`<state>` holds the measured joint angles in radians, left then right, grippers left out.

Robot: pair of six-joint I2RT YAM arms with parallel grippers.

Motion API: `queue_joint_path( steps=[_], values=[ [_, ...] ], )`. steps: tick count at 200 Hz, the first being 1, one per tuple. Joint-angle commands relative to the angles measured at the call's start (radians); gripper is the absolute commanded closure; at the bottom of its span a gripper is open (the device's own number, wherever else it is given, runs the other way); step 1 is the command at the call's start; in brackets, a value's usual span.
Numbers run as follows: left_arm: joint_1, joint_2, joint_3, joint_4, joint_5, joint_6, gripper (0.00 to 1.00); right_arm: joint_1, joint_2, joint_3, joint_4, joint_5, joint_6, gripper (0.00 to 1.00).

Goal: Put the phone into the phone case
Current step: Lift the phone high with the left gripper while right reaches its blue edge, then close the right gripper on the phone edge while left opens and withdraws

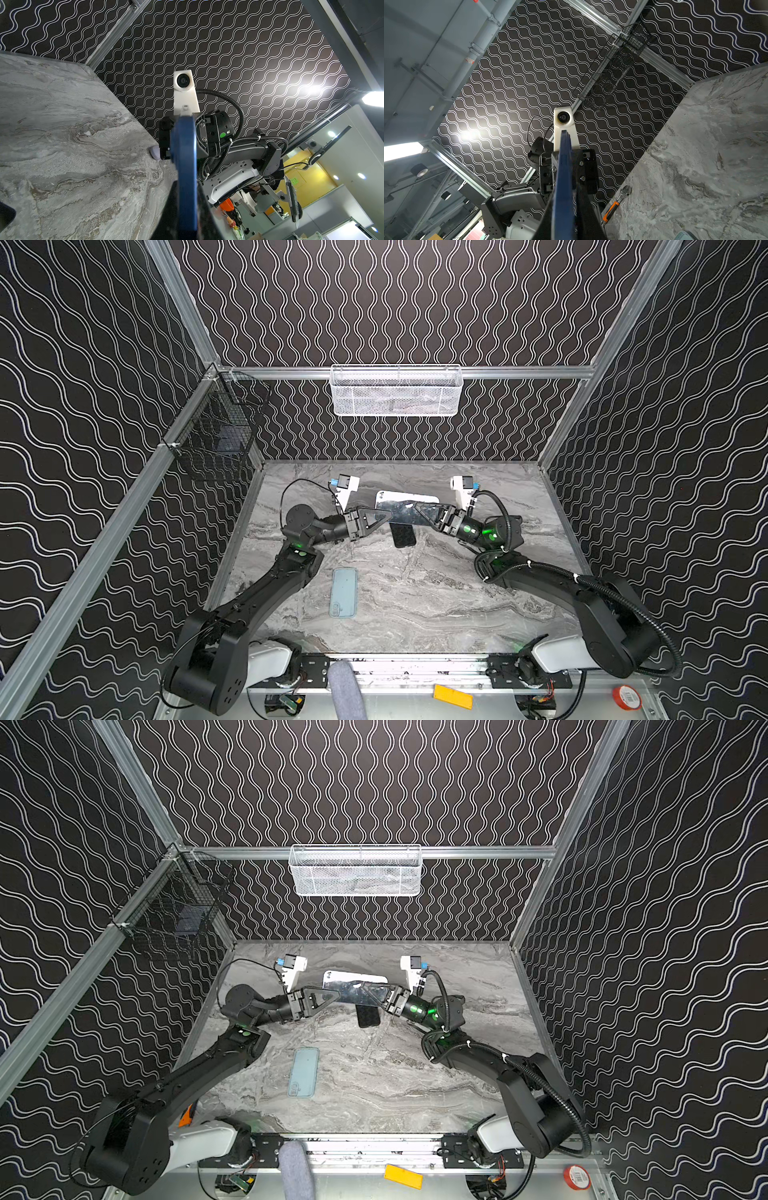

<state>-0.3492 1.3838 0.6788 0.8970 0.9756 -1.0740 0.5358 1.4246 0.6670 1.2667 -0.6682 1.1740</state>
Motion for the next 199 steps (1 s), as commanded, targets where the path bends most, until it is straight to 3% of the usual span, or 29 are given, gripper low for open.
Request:
queue_joint_path(
  steps=[1,19,53,66,102,109,115,118,134,157,178,193,199],
  values=[
    [-0.003,-0.014,0.013,-0.024,-0.034,0.077,1.00,0.003,-0.025,0.013,0.019,-0.021,-0.011,0.92],
    [-0.005,-0.040,0.017,-0.064,-0.041,0.116,0.92,0.004,-0.045,0.017,-0.026,-0.017,-0.039,0.96],
    [-0.008,-0.107,0.032,-0.135,-0.039,0.216,0.58,-0.009,-0.107,0.034,-0.143,-0.006,-0.097,0.98],
    [-0.010,-0.146,0.050,-0.195,-0.025,0.280,0.54,-0.023,-0.137,0.041,-0.190,-0.005,-0.117,0.98],
    [-0.010,-0.288,0.143,-0.587,-0.087,0.574,0.46,-0.093,-0.263,0.034,-0.350,-0.004,-0.175,0.99],
    [-0.009,-0.315,0.173,-0.688,-0.127,0.642,0.35,-0.117,-0.296,0.034,-0.407,-0.005,-0.202,1.00],
    [-0.010,-0.335,0.201,-0.774,-0.159,0.704,0.06,-0.132,-0.329,0.036,-0.463,-0.002,-0.237,1.00],
    [-0.010,-0.342,0.220,-0.820,-0.175,0.736,0.02,-0.138,-0.347,0.037,-0.499,0.000,-0.257,1.00],
    [-0.010,-0.360,0.311,-1.009,-0.263,0.882,0.01,-0.153,-0.434,0.053,-0.695,0.032,-0.374,1.00],
    [-0.008,-0.381,0.375,-1.097,-0.434,0.955,0.01,-0.157,-0.533,0.084,-0.914,0.084,-0.512,1.00],
    [-0.008,-0.405,0.374,-1.061,-0.726,0.851,0.01,-0.157,-0.585,0.093,-1.016,0.114,-0.572,1.00],
    [-0.007,-0.415,0.406,-1.145,-0.938,0.682,0.01,-0.157,-0.602,0.084,-1.034,0.108,-0.588,1.00],
    [-0.007,-0.416,0.416,-1.170,-0.974,0.654,0.01,-0.157,-0.604,0.079,-1.037,0.101,-0.589,1.00]
  ],
)
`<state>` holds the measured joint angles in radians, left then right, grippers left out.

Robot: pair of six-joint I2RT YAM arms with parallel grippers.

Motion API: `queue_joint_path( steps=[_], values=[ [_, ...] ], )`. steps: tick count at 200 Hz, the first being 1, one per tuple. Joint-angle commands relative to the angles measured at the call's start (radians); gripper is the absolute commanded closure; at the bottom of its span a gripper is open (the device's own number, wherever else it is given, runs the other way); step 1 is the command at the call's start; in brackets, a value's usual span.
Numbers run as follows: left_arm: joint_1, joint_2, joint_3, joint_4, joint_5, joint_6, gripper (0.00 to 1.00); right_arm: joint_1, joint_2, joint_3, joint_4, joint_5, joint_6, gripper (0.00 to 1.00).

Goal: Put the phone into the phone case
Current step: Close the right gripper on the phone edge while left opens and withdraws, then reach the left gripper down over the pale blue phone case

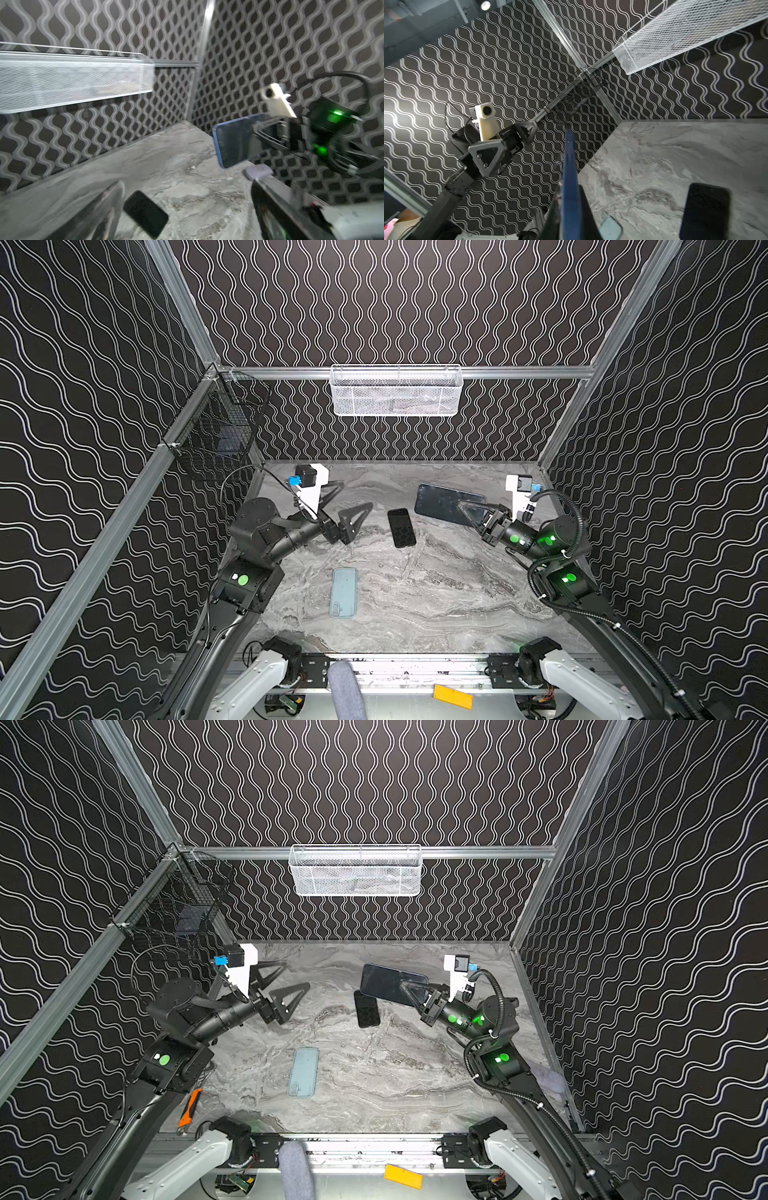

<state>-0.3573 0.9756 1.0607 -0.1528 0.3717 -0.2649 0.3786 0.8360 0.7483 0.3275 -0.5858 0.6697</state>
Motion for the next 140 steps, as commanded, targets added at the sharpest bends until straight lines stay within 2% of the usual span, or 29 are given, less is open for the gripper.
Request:
queue_joint_path(
  steps=[1,19,53,86,110,125,140],
  values=[
    [0.001,-0.008,0.036,-0.121,-0.371,-0.156,0.01,0.000,-0.016,-0.003,-0.099,0.017,-0.086,1.00],
    [0.001,-0.004,0.056,-0.129,-0.255,-0.070,0.02,0.000,-0.009,-0.011,-0.102,-0.028,-0.093,1.00],
    [0.001,0.059,0.032,-0.321,-0.181,-0.235,0.03,0.000,0.001,0.007,-0.234,0.012,-0.131,1.00],
    [-0.034,0.106,-0.129,-0.608,-0.327,-0.543,0.08,0.000,-0.005,-0.013,-0.307,0.084,-0.161,1.00],
    [-0.120,0.084,-0.232,-0.676,-0.417,-0.728,0.14,0.000,-0.003,-0.025,-0.372,0.140,-0.182,1.00],
    [-0.202,0.089,-0.256,-0.704,-0.486,-0.804,0.16,0.000,0.001,-0.037,-0.394,0.148,-0.196,1.00],
    [-0.267,0.146,-0.255,-0.726,-0.505,-0.815,0.17,0.000,0.004,-0.046,-0.398,0.134,-0.204,1.00]
  ],
)
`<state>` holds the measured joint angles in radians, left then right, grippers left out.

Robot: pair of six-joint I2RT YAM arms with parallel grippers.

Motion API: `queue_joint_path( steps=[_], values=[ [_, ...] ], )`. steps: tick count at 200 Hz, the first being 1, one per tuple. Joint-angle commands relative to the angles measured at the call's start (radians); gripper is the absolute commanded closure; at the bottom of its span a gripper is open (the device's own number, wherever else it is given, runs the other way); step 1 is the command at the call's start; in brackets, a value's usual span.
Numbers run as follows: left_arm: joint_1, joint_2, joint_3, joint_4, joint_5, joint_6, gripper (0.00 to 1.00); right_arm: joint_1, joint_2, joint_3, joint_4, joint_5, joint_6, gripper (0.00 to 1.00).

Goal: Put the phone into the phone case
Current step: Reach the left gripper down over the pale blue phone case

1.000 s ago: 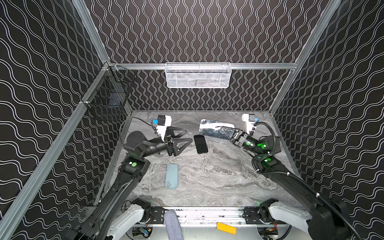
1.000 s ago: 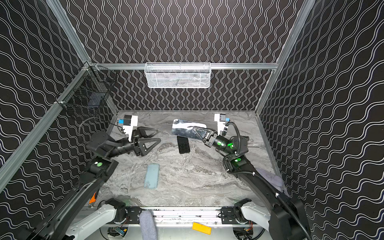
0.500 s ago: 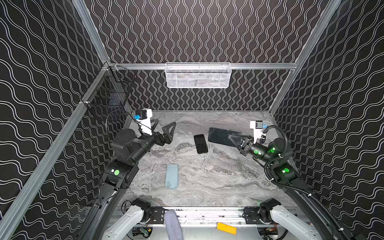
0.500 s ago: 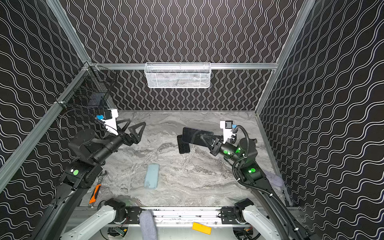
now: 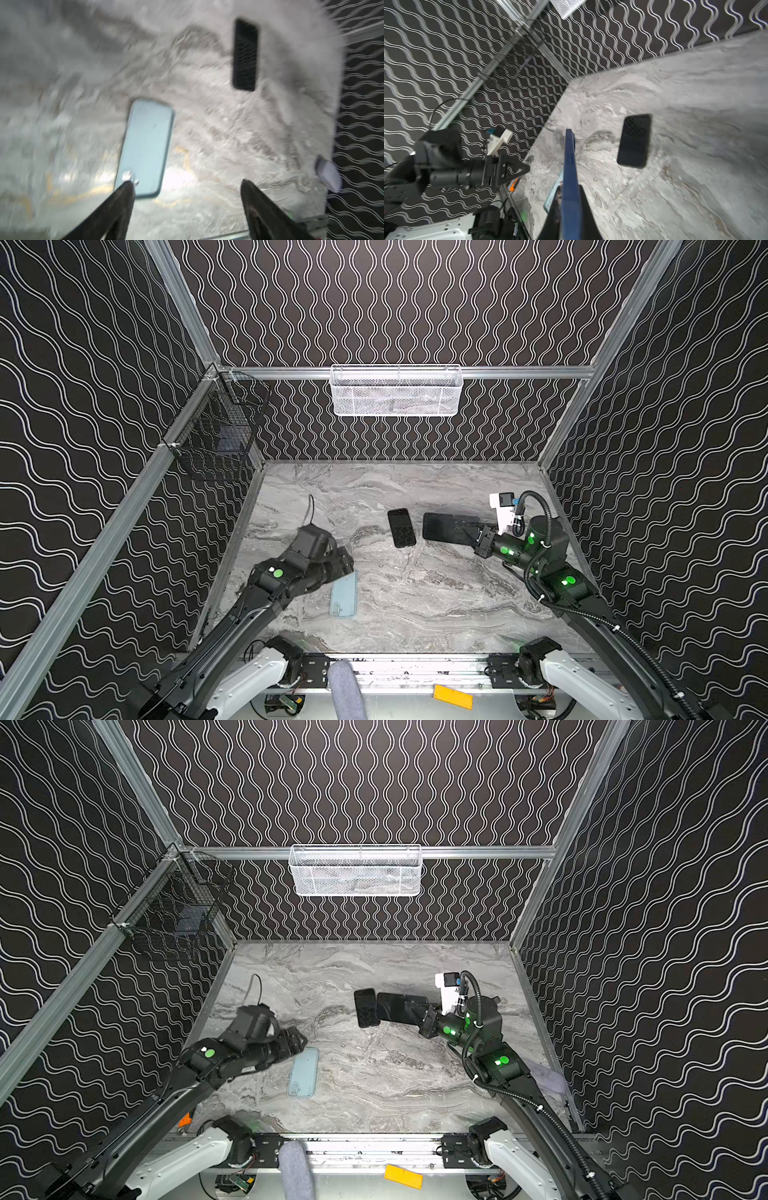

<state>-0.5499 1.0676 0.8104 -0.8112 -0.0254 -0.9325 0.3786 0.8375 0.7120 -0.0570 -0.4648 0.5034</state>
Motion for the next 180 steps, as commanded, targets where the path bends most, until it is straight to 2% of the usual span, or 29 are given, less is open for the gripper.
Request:
queue_joint_path(
  steps=[1,26,63,108,139,171,180],
  values=[
    [-0.078,0.059,-0.003,-0.070,-0.108,-0.147,0.17,0.000,0.002,-0.010,-0.013,0.012,-0.037,1.00],
    [-0.193,0.223,0.039,-0.113,-0.145,-0.168,0.16,0.000,-0.005,-0.015,-0.017,0.009,-0.039,1.00],
    [-0.302,0.428,0.092,-0.011,-0.192,-0.189,0.16,0.000,-0.015,-0.041,0.008,0.008,-0.026,1.00],
    [-0.300,0.586,0.110,0.027,-0.270,-0.112,0.18,0.002,-0.009,-0.026,0.002,0.002,-0.021,1.00],
    [-0.276,0.644,0.074,0.111,-0.232,-0.068,0.23,0.001,0.001,-0.013,0.006,0.002,-0.016,1.00],
    [-0.252,0.660,0.042,0.170,-0.223,-0.056,0.36,0.002,0.011,-0.019,0.025,-0.004,-0.003,1.00],
    [-0.247,0.660,0.035,0.183,-0.221,-0.047,0.44,0.002,0.013,-0.018,0.025,-0.008,-0.001,1.00]
  ],
)
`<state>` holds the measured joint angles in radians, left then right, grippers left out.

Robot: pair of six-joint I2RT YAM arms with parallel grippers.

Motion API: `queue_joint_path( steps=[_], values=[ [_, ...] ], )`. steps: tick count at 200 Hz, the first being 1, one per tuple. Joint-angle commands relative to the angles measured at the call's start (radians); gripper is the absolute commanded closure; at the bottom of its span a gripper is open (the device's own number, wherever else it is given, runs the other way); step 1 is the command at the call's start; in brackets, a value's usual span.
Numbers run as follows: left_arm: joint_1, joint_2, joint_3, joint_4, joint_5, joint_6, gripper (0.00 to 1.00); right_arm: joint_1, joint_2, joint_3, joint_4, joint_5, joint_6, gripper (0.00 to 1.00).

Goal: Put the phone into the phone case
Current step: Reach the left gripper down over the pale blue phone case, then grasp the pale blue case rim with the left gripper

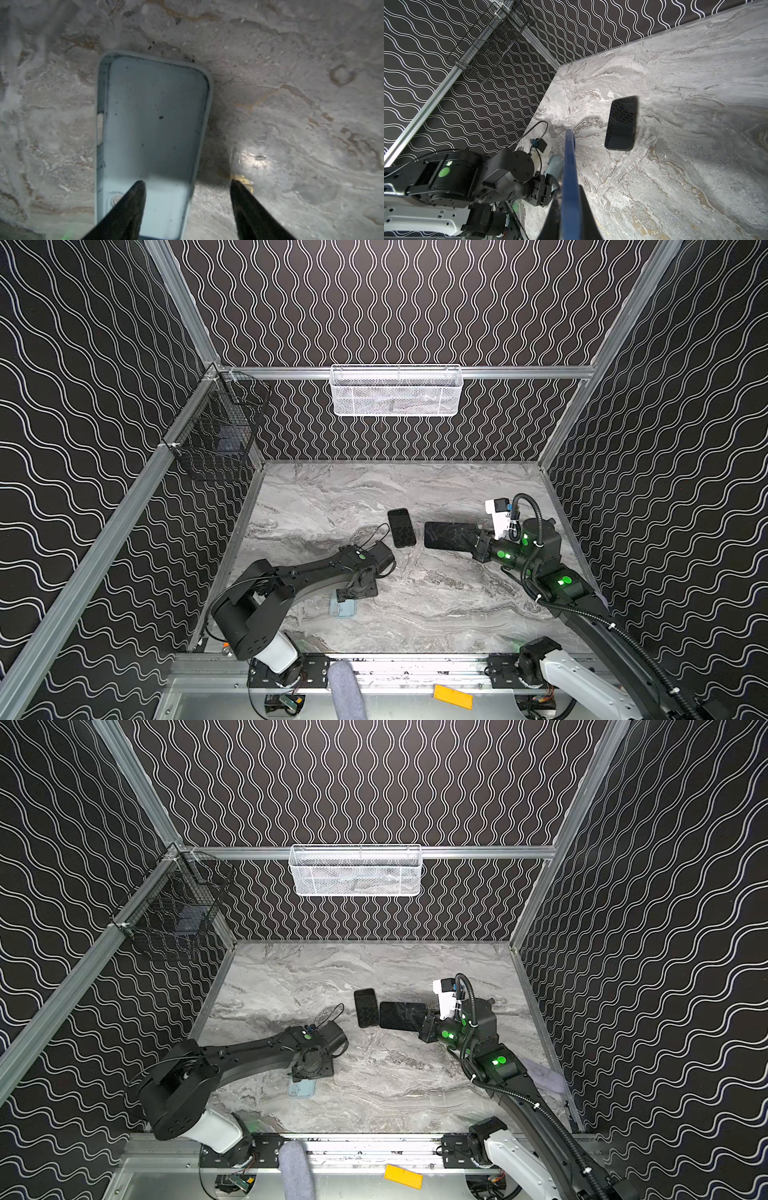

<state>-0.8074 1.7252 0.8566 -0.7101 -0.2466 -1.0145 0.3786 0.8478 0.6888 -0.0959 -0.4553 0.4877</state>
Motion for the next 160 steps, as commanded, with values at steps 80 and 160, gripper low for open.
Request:
queue_joint_path(
  steps=[80,160],
  values=[
    [0.023,0.098,0.018,0.127,0.018,0.087,0.82,0.003,-0.018,0.022,0.030,0.003,0.015,1.00],
    [0.014,0.023,0.111,0.053,0.029,0.314,1.00,0.002,-0.043,0.076,-0.061,0.151,0.017,1.00]
  ],
)
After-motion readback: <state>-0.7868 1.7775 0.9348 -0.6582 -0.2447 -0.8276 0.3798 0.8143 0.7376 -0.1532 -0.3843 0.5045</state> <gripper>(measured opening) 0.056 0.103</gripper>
